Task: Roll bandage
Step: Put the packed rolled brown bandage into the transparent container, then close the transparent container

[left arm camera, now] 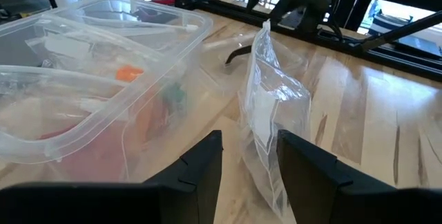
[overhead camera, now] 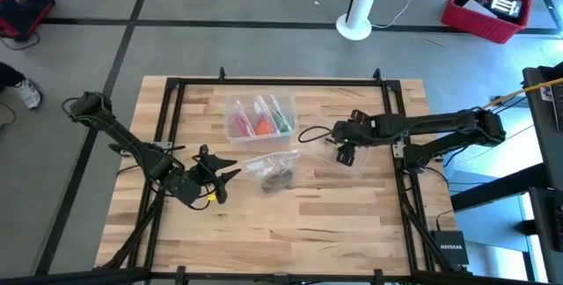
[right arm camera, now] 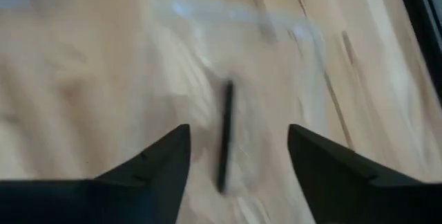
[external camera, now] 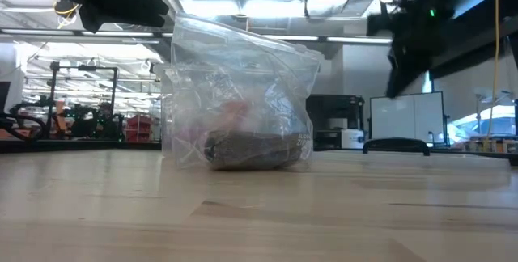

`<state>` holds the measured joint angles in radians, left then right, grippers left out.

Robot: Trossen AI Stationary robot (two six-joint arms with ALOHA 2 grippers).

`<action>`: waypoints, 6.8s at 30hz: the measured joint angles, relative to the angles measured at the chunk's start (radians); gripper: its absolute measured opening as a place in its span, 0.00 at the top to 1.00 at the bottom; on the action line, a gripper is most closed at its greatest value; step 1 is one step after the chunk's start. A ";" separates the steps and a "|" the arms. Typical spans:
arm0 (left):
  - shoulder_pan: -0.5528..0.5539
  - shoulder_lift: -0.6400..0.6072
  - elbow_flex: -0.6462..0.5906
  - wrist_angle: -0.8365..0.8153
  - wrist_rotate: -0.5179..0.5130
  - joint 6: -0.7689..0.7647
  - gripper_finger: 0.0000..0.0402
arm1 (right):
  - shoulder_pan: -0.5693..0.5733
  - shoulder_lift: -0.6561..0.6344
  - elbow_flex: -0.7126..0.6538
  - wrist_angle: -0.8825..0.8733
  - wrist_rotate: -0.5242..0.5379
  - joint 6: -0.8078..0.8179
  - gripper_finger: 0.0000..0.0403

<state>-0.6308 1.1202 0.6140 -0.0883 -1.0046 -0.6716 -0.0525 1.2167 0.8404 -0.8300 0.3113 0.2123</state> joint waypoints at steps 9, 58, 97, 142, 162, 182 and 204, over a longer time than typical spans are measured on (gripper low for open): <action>0.000 0.000 0.000 -0.005 0.000 -0.002 0.68 | 0.002 0.017 0.016 0.447 -0.297 -0.216 0.31; 0.111 -0.010 0.370 0.026 -0.258 0.912 0.68 | -0.104 0.162 0.447 0.733 -0.353 -0.347 0.98; 0.766 0.278 0.339 -0.278 0.484 0.612 0.68 | -0.306 0.581 0.449 0.626 -0.402 -0.235 0.92; 0.793 0.217 0.320 -0.264 0.499 0.685 0.68 | -0.301 0.764 0.557 0.681 -0.479 -0.415 0.73; 0.807 0.227 0.176 -0.185 0.584 0.557 0.68 | -0.285 0.743 0.591 0.618 -0.508 -0.422 0.42; 0.780 0.179 0.267 -0.198 0.581 0.653 0.68 | -0.272 0.287 0.637 0.066 -0.575 -0.504 0.28; 0.701 0.065 0.270 -0.274 0.574 0.592 0.68 | -0.249 0.071 -0.111 0.159 -0.276 -0.156 0.39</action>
<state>0.0707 1.1850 0.8837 -0.3618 -0.4309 -0.0792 -0.3012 1.2877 0.7292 -0.6707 0.0356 0.0561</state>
